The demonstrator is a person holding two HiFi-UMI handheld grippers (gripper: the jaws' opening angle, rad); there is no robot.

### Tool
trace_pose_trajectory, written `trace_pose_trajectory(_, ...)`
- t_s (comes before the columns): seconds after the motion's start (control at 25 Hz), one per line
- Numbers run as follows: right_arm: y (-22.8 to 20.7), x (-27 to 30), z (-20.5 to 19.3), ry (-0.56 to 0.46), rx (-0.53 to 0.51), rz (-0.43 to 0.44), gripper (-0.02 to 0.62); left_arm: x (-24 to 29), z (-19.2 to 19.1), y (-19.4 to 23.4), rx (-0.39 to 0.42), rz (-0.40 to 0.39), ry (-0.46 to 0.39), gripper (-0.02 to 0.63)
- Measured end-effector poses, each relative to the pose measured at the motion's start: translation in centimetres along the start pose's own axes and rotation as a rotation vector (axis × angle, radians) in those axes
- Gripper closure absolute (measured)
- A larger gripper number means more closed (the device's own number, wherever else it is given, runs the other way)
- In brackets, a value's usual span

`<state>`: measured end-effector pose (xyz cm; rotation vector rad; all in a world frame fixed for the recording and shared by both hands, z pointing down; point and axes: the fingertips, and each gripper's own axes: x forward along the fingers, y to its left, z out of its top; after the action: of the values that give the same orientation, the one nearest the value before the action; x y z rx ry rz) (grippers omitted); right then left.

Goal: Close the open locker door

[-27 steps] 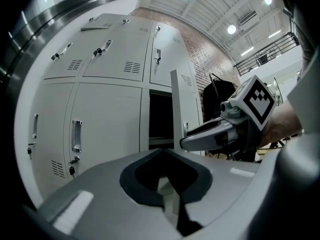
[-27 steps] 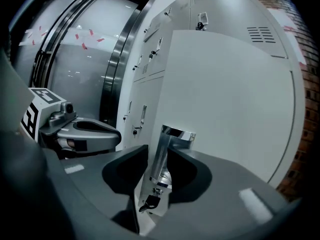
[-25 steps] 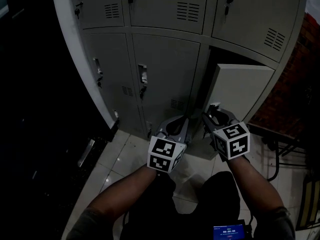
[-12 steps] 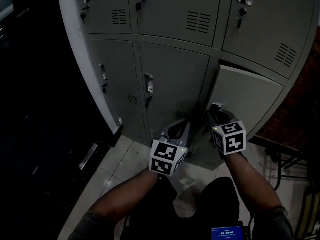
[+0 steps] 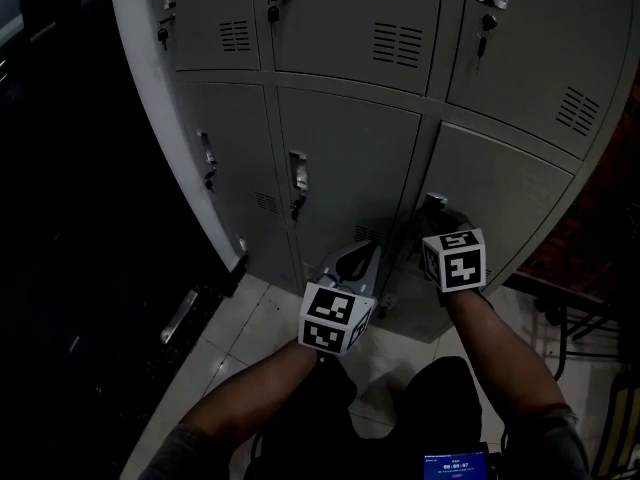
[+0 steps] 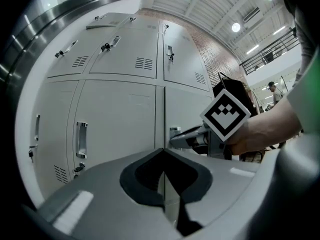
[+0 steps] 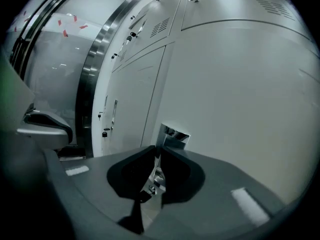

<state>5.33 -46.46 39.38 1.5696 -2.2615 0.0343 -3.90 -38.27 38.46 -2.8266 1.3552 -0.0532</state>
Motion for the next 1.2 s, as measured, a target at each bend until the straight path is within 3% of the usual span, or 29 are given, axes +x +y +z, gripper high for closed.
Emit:
trace_pose_trajectory(0.64, -0.5, 0.7, 0.1, -0.003, 0.016, -0.067, 0.555, -0.2, 0.0, 0.5, -0.013, -0.001, -0.006, 0.609)
trace_pose_trajectory(1.2, -0.6, -1.0, -0.8, -0.012, 0.008, -0.046, 0.517, -0.2, 0.3, -0.1, -0.012, -0.008, -0.008, 0.609)
